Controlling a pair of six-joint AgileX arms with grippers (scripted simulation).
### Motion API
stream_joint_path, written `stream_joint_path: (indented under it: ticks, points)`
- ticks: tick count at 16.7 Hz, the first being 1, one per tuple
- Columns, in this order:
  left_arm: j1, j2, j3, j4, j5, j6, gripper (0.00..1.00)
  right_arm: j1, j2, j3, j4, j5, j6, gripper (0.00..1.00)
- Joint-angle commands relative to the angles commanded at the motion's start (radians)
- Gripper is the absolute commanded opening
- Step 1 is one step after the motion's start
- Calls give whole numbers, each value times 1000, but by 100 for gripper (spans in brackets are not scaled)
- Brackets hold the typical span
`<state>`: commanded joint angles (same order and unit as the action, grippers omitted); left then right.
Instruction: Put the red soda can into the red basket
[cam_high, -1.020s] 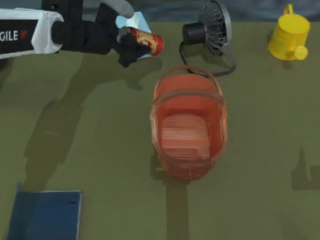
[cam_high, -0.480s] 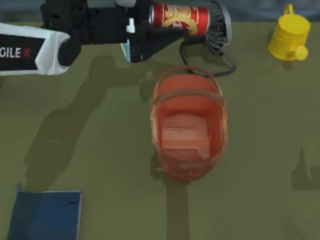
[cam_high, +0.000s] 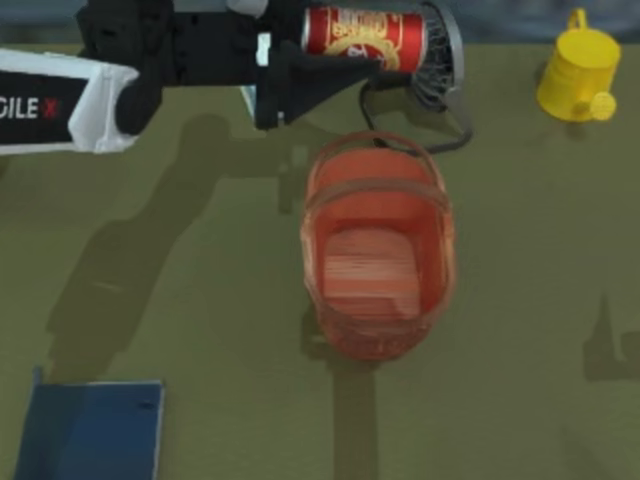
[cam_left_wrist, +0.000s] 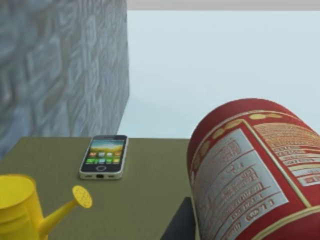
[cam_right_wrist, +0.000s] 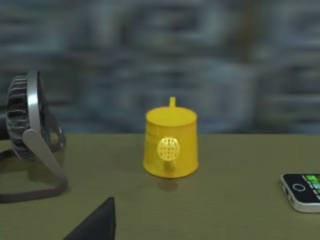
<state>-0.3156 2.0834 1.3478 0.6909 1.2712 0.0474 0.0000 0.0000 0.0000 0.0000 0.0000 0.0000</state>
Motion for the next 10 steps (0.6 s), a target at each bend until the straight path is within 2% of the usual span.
stream_joint_path:
  ticks: [3, 10]
  points:
    - [-1, 34, -9, 41, 6, 0, 0, 0, 0, 0, 0, 0, 0, 100]
    - [19, 220, -82, 312, 4, -6, 0, 0, 0, 0, 0, 0, 0, 100]
